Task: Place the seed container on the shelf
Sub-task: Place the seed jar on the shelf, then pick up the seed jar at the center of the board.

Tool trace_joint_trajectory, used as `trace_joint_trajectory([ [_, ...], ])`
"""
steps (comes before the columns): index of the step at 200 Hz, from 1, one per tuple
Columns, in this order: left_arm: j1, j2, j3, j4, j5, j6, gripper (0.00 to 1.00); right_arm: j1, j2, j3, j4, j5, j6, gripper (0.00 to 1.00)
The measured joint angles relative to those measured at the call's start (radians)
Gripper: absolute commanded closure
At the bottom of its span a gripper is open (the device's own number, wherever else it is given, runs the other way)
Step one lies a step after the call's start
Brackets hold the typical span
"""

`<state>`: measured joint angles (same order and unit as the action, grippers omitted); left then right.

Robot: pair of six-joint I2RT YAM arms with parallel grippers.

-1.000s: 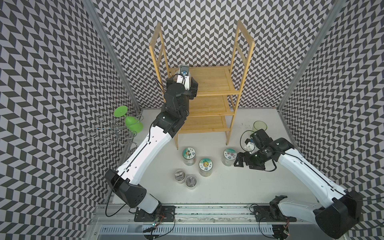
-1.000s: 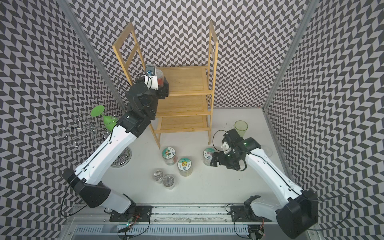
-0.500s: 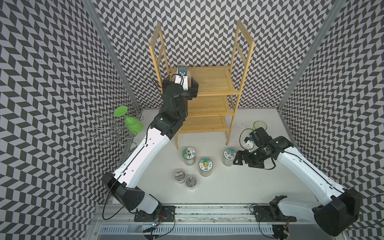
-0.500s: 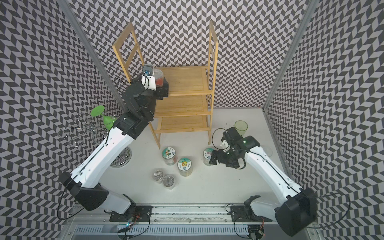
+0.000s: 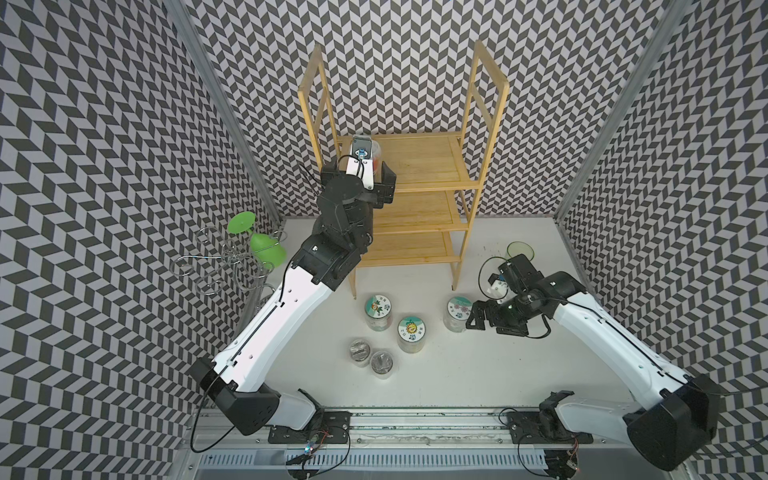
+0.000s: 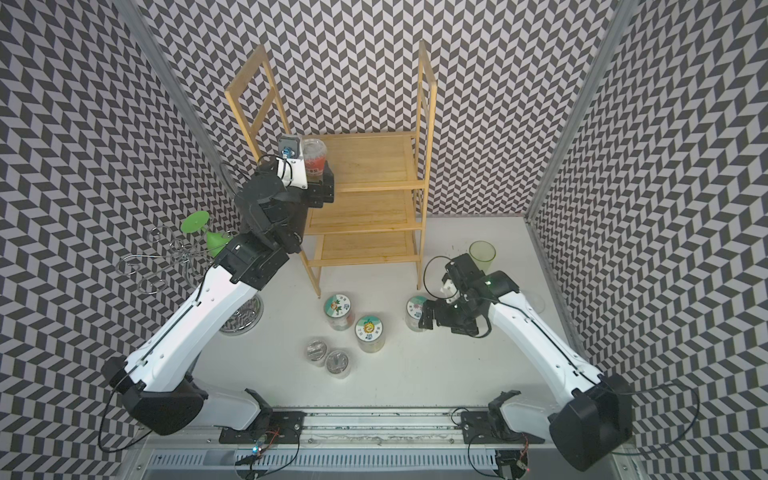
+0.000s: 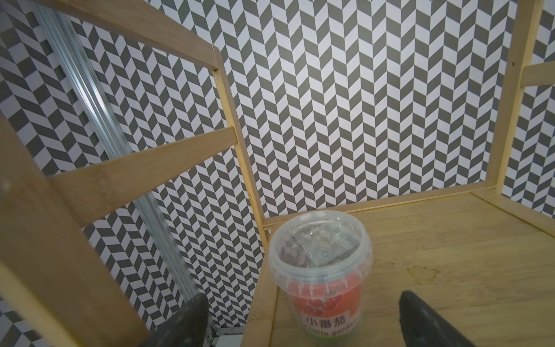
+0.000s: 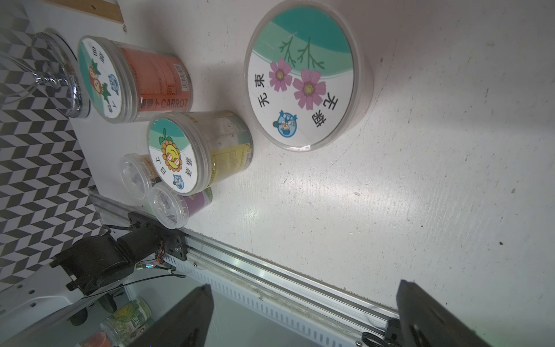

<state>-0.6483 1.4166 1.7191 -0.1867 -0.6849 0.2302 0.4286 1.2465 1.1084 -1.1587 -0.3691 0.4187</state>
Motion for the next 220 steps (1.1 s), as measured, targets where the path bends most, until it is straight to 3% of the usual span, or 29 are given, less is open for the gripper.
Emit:
trace_joint_trajectory([
  [59,-0.087,-0.089,-0.064,-0.041,-0.044,-0.023,0.01,0.0,0.005,0.004,-0.001,0.006,0.0,0.01],
  [131,-0.359,-0.326,-0.177,-0.105,-0.198,-0.083,0.06,0.0,0.016,0.036,-0.013,0.024,0.0,0.01],
  [176,-0.475,-0.389,-0.213,-0.327,-0.324,-0.299,0.09,0.0,0.017,0.049,-0.016,0.043,0.001,0.01],
  [220,-0.517,-0.392,-0.28,-0.581,-0.339,-0.585,0.11,0.0,0.014,0.049,-0.017,0.063,0.02,0.01],
])
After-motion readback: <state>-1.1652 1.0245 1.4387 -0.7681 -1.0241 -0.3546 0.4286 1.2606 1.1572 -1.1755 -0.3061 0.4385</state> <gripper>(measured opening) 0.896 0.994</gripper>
